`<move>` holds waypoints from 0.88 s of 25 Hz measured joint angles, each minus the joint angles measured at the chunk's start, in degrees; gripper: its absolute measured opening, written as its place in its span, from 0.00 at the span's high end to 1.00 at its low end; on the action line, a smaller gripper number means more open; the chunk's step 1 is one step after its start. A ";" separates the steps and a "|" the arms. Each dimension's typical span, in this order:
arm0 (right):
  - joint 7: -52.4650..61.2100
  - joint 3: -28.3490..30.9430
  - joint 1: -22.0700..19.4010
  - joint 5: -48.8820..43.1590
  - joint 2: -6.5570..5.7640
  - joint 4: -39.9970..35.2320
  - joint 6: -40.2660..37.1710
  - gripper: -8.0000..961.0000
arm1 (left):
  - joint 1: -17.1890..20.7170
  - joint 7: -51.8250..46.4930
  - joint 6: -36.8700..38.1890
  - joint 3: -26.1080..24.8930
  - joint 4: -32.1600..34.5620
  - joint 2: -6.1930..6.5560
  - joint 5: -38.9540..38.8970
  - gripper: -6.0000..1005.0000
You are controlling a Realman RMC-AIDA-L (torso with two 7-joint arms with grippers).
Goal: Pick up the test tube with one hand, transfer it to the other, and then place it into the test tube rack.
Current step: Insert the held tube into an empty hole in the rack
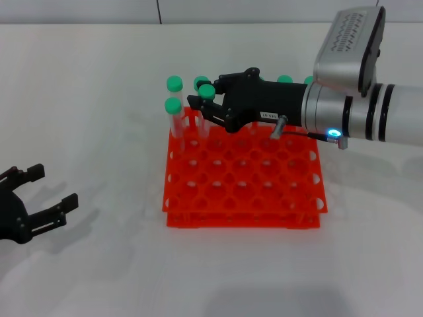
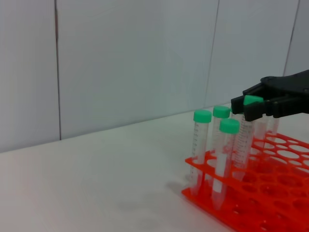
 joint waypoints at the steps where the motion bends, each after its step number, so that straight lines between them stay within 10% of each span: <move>1: 0.05 0.02 -0.01 0.00 0.00 -0.01 0.02 0.72 | 0.00 0.01 -0.10 0.00 -0.13 0.00 0.06 0.12; 22: 1.80 4.35 -3.54 -1.88 -2.29 -0.74 -11.33 0.43 | -0.72 0.18 0.39 -0.97 -1.16 0.09 0.20 0.12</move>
